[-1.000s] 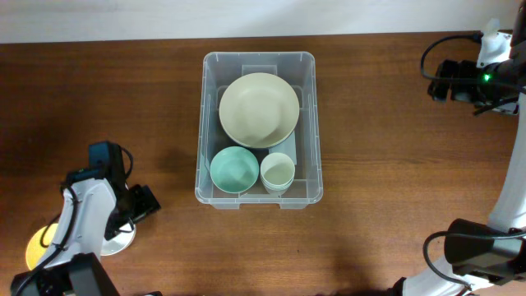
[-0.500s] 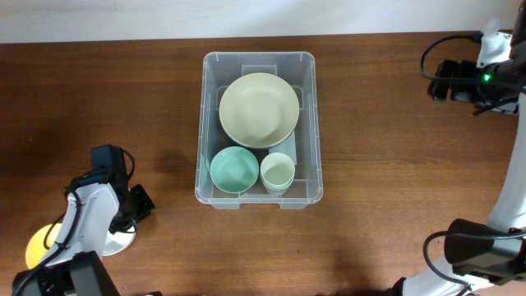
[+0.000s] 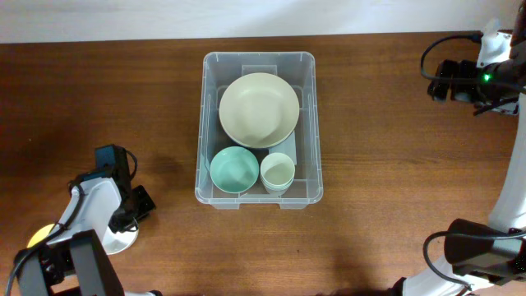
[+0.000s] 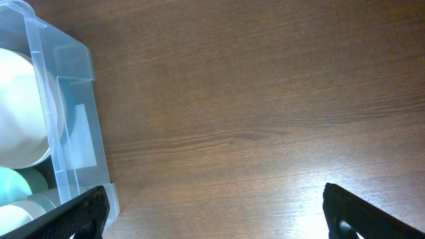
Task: Pack container
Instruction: 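Grasp the white bowl rim with the left gripper, then lower the white bowl onto the mint-green bowl in the bin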
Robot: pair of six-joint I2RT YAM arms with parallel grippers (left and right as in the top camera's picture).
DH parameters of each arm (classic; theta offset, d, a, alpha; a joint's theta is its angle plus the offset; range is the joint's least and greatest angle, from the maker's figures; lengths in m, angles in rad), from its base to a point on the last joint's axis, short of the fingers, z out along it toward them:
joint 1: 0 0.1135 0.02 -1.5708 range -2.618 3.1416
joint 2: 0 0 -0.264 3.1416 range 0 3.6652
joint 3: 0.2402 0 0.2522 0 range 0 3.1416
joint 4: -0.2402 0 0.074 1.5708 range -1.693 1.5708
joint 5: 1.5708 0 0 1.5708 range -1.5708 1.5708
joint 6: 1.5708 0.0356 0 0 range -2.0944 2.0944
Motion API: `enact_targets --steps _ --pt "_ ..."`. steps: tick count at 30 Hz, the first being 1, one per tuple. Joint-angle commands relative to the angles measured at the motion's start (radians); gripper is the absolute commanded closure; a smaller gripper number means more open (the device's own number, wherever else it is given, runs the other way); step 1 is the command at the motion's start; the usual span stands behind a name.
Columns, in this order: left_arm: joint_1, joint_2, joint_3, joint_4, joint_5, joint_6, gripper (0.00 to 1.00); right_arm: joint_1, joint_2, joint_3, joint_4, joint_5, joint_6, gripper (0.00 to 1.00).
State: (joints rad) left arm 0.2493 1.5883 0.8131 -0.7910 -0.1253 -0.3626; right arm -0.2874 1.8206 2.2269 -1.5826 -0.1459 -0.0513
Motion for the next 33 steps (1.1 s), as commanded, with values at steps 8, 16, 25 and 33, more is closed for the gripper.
enact_targets --steps 8,16,25,33 --pt "-0.022 0.002 0.129 -0.069 0.087 0.051 1.00 -0.001 0.009 -0.002 0.000 -0.012 0.007 0.02" --pt "-0.218 -0.063 0.498 -0.252 0.111 0.125 1.00 -0.001 0.009 -0.002 0.000 0.003 0.008 0.02" --pt "-0.519 -0.076 0.765 -0.340 0.111 0.235 0.99 0.002 0.020 -0.006 0.000 0.003 0.030 0.02" --pt "-0.706 -0.076 0.770 -0.345 0.111 0.335 0.99 0.006 0.021 -0.087 0.039 0.027 0.030 0.02"
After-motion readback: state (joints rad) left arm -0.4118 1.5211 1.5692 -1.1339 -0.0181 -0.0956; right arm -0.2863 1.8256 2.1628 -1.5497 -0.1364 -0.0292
